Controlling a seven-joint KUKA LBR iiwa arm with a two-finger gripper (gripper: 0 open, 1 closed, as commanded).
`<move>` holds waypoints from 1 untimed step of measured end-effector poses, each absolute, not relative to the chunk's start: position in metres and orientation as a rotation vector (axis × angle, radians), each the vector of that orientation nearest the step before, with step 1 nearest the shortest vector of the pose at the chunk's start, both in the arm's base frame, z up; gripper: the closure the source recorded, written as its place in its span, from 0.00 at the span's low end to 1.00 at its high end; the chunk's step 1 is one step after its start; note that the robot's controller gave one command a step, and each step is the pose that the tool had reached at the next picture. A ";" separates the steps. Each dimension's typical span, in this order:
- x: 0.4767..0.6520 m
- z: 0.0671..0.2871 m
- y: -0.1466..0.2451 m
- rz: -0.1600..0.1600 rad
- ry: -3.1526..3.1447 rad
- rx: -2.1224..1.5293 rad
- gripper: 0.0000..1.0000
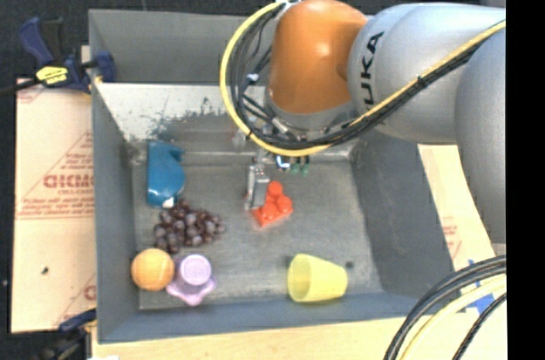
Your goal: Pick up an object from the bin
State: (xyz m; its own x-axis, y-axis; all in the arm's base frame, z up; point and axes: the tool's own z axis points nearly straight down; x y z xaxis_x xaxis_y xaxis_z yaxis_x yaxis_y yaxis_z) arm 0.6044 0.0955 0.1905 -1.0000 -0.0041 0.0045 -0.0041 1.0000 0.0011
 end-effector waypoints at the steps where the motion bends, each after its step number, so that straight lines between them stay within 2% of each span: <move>1: 0.606 0.195 0.095 -0.003 -3.145 0.002 0.00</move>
Offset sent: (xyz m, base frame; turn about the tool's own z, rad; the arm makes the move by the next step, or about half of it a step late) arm -0.0091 0.0456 -0.1205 -0.2493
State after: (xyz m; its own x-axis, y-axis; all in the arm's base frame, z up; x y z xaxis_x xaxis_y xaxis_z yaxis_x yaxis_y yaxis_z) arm 0.6062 0.0952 0.1953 -1.0000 -0.0014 -0.0039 -0.0014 1.0000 0.0020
